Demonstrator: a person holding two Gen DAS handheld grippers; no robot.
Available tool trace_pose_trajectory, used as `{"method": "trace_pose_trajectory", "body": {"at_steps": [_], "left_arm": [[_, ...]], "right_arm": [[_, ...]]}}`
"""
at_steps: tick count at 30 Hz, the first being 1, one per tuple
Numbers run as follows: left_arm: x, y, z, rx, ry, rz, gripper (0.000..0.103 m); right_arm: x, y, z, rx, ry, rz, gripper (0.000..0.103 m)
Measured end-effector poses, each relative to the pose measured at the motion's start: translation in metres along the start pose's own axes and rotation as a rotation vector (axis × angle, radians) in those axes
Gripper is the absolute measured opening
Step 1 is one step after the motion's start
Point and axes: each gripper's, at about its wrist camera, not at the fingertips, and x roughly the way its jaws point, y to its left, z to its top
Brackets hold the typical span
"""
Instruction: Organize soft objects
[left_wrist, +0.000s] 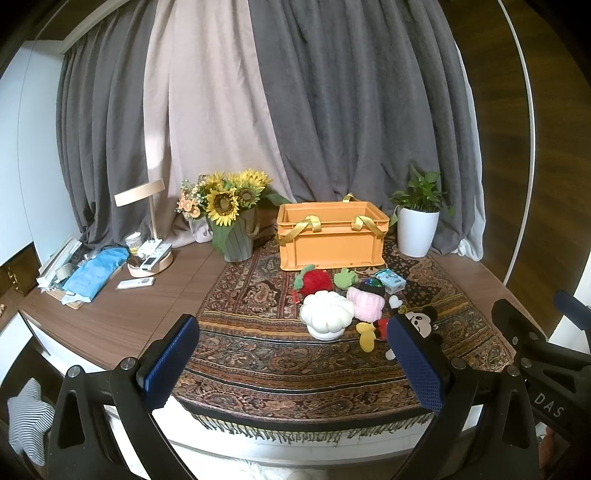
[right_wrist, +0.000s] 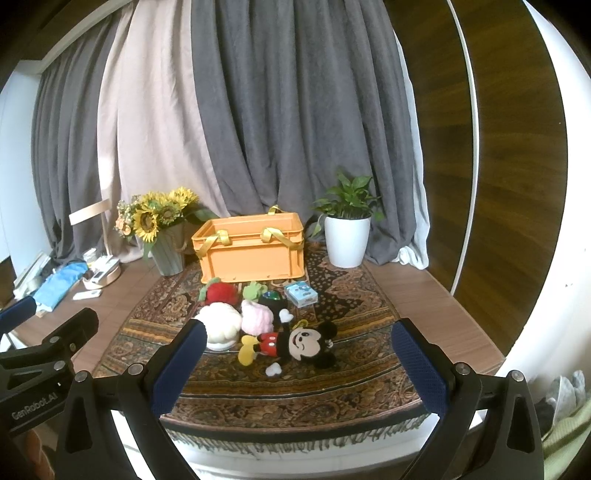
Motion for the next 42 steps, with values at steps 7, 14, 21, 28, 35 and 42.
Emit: {"method": "trace_pose_trajectory", "body": {"at_steps": [7, 14, 21, 28, 35, 42], "left_arm": [[0.0001, -0.0006, -0.0009, 0.0, -0.001, -0.001, 0.103], [0.0003, -0.0036, -0.0022, -0.001, 0.0, -0.002, 0.103], [0.0005, -0.0041, -0.0022, 0.0, 0.0, -0.001, 0.103], [0.0006, -0.0051, -0.0018, 0.0, 0.002, -0.002, 0.103], [0.0009, -0.0048, -0.0026, 0.0, 0.002, -0.003, 0.103], [0.0019, -0.0059, -0.0052, 0.001, 0.006, -0.006, 0.103]], "right_arm": [[0.0009, 0.0006, 0.0, 0.0, 0.002, 0.0, 0.101], [0.0022, 0.0006, -0.0011, 0.0, 0.002, 0.0, 0.101], [0.0033, 0.0005, -0.0011, 0.001, 0.003, 0.0, 0.101], [0.0035, 0.001, -0.0006, 0.001, 0.003, 0.001, 0.101], [0.0041, 0.0016, -0.0006, 0.001, 0.005, 0.0, 0.101], [0.0067, 0.0022, -0.0025, 0.0, 0.008, 0.001, 0.101]]}}
